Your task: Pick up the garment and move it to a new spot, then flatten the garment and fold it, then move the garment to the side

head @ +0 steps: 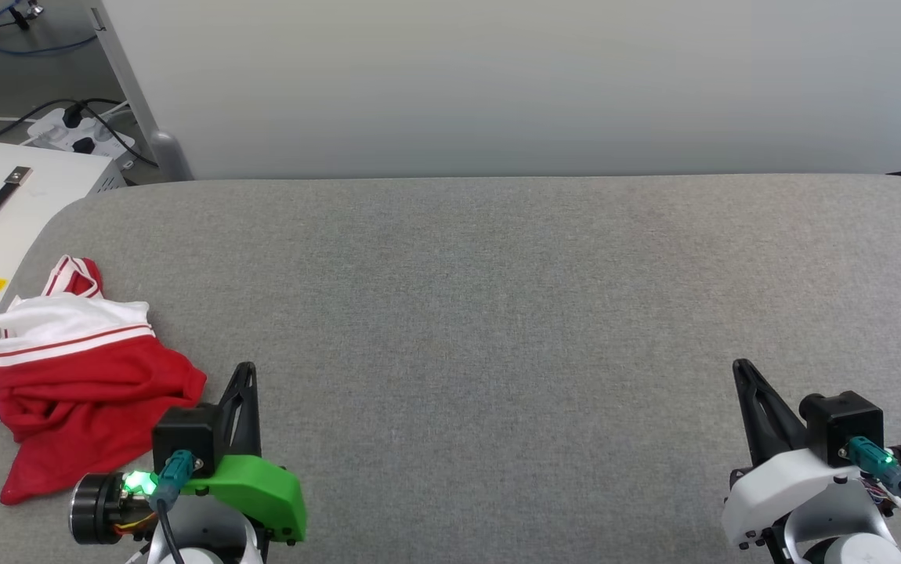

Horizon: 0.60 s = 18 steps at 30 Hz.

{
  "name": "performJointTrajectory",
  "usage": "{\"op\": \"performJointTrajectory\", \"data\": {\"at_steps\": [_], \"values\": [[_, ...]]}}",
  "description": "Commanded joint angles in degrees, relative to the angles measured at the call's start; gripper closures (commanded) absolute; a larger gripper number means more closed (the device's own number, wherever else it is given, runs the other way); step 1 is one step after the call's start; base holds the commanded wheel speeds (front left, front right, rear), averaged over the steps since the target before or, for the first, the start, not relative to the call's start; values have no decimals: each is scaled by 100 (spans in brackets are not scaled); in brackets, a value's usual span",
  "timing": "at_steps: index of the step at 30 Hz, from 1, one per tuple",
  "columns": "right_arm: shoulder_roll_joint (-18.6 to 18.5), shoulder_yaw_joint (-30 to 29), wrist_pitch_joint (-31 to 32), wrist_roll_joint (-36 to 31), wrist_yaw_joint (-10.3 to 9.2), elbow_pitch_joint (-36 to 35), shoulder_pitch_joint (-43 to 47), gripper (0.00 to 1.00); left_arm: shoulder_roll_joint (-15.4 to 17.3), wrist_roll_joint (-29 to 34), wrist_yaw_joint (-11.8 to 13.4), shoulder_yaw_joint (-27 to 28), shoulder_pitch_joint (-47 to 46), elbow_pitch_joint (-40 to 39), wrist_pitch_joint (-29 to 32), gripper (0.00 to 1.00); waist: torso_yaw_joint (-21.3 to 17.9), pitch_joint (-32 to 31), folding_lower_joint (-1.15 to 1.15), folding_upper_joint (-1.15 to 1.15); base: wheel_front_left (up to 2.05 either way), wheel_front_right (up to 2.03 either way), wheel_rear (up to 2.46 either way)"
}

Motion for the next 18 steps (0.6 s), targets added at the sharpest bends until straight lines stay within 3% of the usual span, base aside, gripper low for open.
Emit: {"op": "performJointTrajectory", "data": {"at_steps": [1,2,3,18], "values": [[-4,1,16,-55,-5,5,-95,100,-30,55,25,-1,-100,-12,-5,100,0,0,0,0,0,0,0],[-4,1,16,-55,-5,5,-95,100,-30,55,25,-1,-100,-12,-5,100,0,0,0,0,0,0,0],[-4,1,16,-55,-5,5,-95,0,-30,55,25,-1,-100,-12,-5,0,0,0,0,0,0,0,0],[1,-55,-127,75,0,-58,6,0,-1,-27,84,-24,-5,-16,-129,0,3,16,0,0,0,0,0]]}}
